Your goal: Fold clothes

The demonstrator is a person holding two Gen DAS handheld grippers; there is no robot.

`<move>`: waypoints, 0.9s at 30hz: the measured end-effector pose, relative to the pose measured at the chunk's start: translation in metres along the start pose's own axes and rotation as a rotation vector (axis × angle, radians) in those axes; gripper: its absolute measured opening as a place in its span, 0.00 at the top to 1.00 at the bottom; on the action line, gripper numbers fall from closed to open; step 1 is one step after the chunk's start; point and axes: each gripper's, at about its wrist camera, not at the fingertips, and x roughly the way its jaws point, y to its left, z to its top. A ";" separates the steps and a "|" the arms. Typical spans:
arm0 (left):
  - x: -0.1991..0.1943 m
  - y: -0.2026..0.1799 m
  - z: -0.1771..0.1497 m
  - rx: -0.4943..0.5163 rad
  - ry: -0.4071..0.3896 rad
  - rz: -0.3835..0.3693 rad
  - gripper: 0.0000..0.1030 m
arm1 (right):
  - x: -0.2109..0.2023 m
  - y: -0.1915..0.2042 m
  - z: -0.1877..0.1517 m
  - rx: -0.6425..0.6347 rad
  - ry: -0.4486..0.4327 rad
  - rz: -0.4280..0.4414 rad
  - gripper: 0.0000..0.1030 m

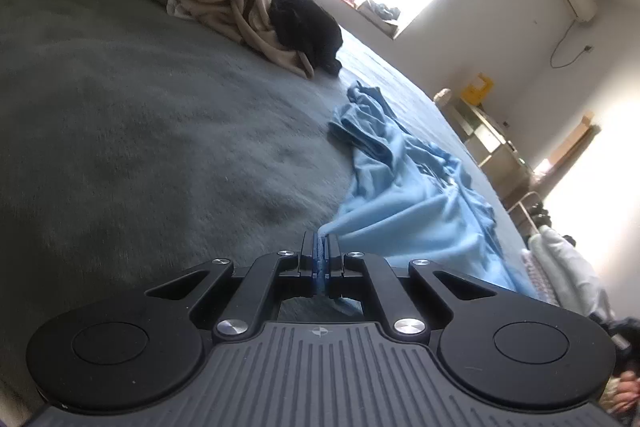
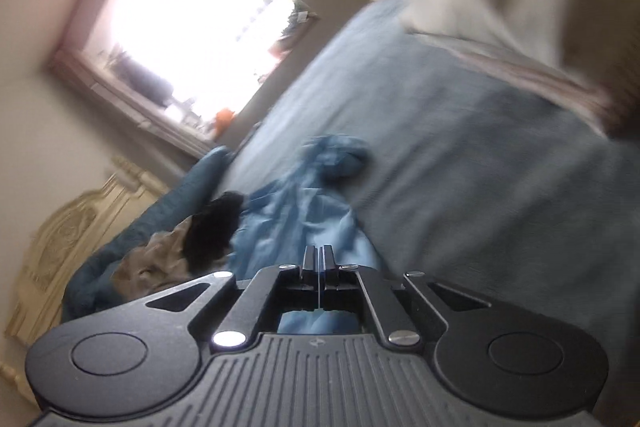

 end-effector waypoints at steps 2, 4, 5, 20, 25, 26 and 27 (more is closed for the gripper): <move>-0.006 -0.004 -0.002 0.011 0.002 -0.016 0.99 | -0.006 -0.014 -0.002 0.043 -0.017 -0.012 1.00; -0.011 -0.010 -0.004 0.046 -0.007 -0.017 0.99 | -0.014 -0.018 -0.002 0.040 -0.032 -0.035 1.00; -0.011 -0.011 -0.005 0.059 -0.011 -0.010 0.99 | -0.015 -0.017 -0.003 0.026 -0.028 -0.044 1.00; -0.005 -0.006 -0.019 0.087 -0.025 0.040 0.99 | 0.062 0.015 -0.043 -0.355 0.088 -0.211 0.50; -0.021 -0.018 -0.014 0.073 -0.033 -0.029 0.99 | 0.046 0.022 -0.041 -0.376 0.056 -0.158 0.97; -0.025 -0.021 -0.012 0.067 -0.032 -0.050 0.99 | 0.035 0.025 -0.034 -0.360 0.017 -0.143 0.97; -0.030 -0.024 -0.011 0.058 -0.030 -0.073 0.99 | 0.022 0.026 -0.026 -0.334 -0.020 -0.123 0.97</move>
